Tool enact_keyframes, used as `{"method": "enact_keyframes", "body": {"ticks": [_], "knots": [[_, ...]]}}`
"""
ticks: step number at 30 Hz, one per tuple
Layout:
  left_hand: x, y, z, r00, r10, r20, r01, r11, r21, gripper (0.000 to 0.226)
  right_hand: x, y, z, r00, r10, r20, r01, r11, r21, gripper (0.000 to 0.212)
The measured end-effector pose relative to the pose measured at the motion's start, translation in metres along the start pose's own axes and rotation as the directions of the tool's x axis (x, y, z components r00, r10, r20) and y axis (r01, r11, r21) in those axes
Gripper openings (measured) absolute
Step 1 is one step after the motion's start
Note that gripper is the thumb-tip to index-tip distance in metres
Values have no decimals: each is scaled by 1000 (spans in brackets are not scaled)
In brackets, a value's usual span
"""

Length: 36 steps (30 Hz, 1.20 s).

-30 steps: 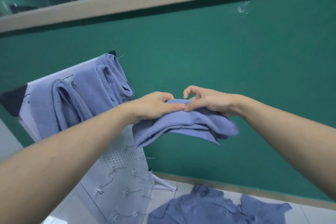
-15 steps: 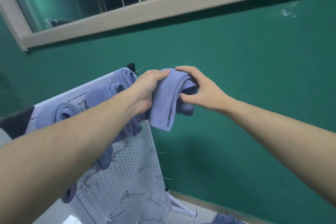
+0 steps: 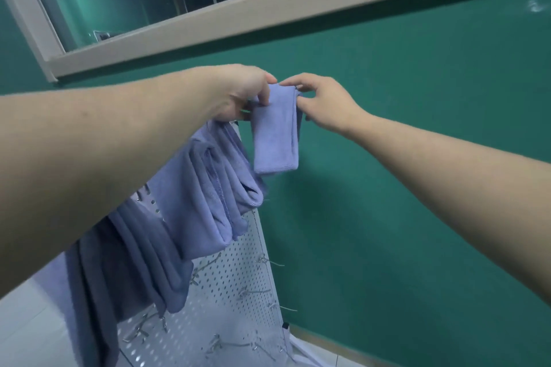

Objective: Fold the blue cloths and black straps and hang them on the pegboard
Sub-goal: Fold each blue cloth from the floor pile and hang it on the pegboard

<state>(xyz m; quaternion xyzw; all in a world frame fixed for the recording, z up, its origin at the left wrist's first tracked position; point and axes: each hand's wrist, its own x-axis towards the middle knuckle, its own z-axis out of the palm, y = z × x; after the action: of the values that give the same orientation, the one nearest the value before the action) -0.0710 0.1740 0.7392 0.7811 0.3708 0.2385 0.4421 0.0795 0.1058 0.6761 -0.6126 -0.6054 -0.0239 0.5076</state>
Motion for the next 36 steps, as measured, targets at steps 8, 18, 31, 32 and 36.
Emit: {"method": "enact_keyframes", "body": {"ticks": [8,18,31,32,36], "knots": [[18,-2,-26,999,-47,-5,47,982,185,58,29,-11,21,999,33,41,-35,998,50,35],[19,-38,-44,998,-62,-10,57,827,560,50,36,-22,64,967,153,206,-174,980,91,30],[40,-31,-53,965,193,180,-236,320,918,67,36,6,87,968,229,102,-246,948,203,30],[42,-32,-54,966,185,180,-232,310,922,61,35,6,89,963,246,113,-265,942,208,29],[48,-36,-49,973,193,126,-173,251,952,36,25,10,92,925,325,194,-357,920,163,31]]}}
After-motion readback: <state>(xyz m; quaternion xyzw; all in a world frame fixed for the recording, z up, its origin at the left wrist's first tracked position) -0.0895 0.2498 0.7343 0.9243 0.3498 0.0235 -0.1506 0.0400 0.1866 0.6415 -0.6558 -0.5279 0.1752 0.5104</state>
